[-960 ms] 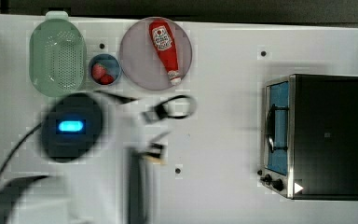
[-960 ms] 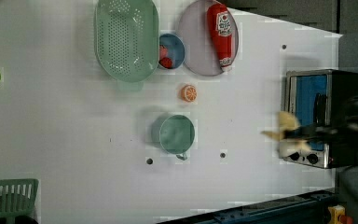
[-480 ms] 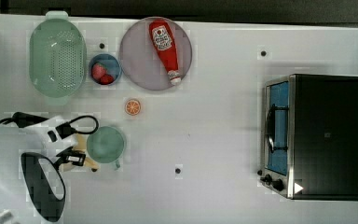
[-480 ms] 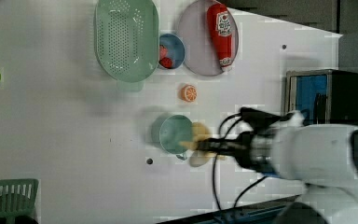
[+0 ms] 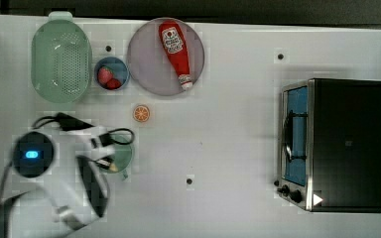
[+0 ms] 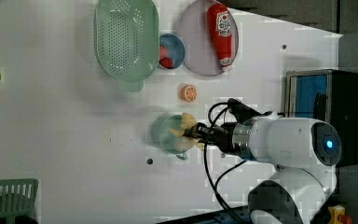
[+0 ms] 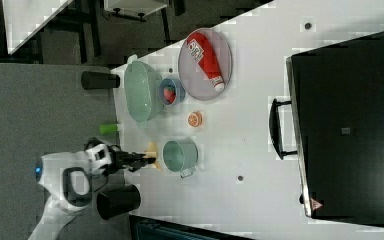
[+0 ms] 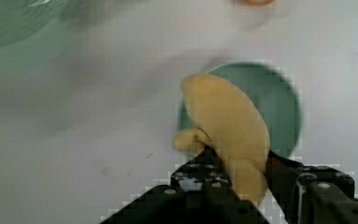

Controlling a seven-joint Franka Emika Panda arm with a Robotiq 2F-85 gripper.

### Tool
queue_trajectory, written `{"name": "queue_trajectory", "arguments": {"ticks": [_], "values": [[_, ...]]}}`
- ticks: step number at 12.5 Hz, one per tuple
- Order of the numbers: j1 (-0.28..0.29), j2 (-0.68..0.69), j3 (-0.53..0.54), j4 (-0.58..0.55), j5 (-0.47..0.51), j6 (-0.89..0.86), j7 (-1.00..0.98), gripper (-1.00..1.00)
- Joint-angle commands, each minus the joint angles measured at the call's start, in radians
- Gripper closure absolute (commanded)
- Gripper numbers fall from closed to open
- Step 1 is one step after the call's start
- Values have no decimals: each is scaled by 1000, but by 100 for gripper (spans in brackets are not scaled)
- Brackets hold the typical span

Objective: Pick Banana and place it in mug.

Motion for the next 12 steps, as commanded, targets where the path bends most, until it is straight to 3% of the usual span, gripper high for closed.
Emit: {"name": "queue_trajectory", "arguments": {"ticks": [1, 2, 3, 8, 12], "values": [[-15, 36, 2, -25, 12, 64, 65, 38], [-15, 52, 2, -33, 12, 78, 65, 34], [-15, 67, 1, -36, 12, 100, 65, 15], [-17, 55, -1, -39, 11, 129, 65, -97], [-24, -57, -17, -15, 16, 98, 65, -100]]}}
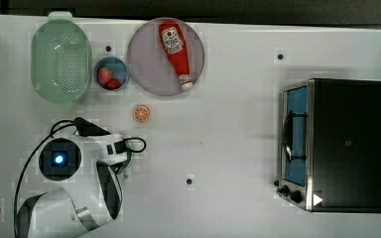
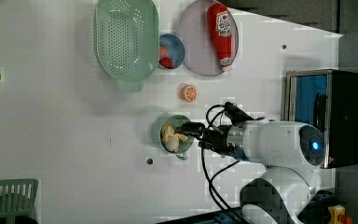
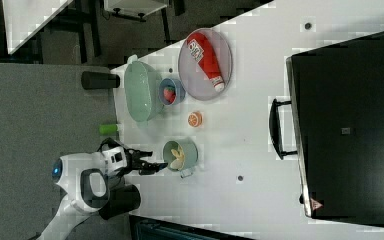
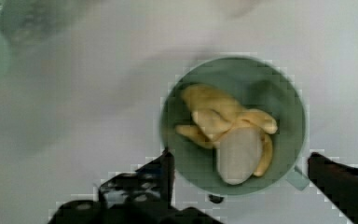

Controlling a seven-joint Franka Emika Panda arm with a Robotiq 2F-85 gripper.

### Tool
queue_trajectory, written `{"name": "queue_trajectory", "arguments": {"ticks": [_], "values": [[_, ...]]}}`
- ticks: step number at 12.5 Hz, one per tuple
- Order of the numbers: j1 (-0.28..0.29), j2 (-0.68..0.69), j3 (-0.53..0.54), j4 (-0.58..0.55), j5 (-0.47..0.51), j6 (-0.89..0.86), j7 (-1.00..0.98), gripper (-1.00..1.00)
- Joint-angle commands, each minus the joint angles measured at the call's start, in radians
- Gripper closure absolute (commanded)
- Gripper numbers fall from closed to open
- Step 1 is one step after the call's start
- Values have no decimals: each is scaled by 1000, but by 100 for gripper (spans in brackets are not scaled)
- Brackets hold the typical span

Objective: Pick Banana and place it in mug.

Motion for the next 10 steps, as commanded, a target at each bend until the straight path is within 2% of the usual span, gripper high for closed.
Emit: {"name": "queue_trajectory", "arguments": {"ticks": [1, 3, 6, 10], "values": [[-19, -123, -40, 69, -20, -64, 39, -100], [-30, -215, -108, 125, -20, -274, 38, -100], [-37, -282, -242, 286, -21, -573, 27, -100], [-39, -290, -421, 456, -33, -728, -42, -100]]}}
